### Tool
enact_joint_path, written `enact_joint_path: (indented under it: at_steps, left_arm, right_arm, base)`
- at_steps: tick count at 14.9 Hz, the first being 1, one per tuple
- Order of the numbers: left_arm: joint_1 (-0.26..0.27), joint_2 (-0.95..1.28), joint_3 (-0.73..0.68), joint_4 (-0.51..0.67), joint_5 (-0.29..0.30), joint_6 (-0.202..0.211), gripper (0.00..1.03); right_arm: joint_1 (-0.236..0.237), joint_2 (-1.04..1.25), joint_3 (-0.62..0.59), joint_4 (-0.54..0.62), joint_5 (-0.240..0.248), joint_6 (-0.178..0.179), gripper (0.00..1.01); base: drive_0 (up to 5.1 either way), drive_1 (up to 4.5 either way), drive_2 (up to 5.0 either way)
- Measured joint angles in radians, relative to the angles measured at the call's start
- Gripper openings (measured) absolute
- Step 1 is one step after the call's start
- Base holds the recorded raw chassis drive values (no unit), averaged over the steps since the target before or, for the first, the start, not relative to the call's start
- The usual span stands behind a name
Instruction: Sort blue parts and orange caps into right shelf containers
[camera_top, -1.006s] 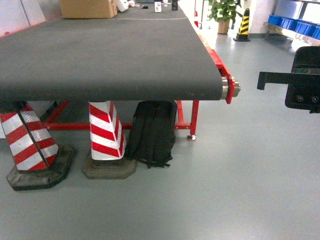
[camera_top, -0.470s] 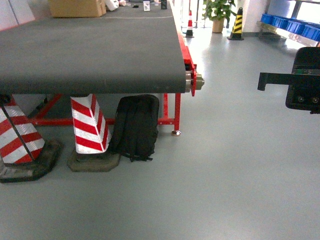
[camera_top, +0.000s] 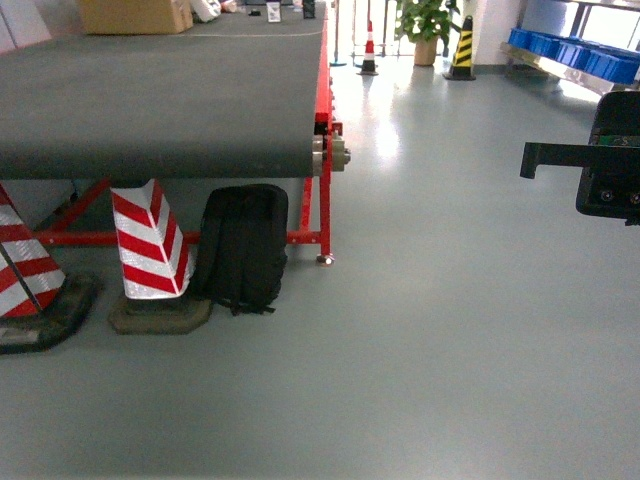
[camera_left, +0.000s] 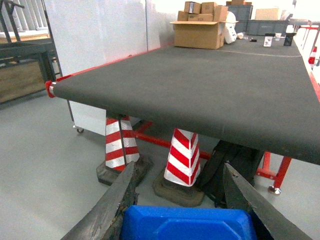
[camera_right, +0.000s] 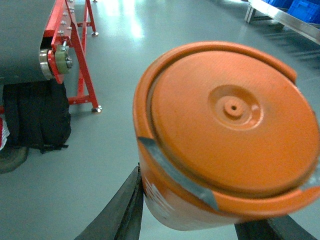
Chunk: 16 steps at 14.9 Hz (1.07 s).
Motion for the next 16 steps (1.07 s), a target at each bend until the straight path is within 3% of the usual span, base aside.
enact_joint_path:
  at_steps: [16]
  left_arm:
    - [0.0, 0.001, 0.0, 0.0, 0.0, 0.0, 0.41]
  right_arm:
    - [0.0, 0.0, 0.0, 0.0, -0.002, 0.0, 0.41]
  base:
    - [4.8, -3.37, -1.4]
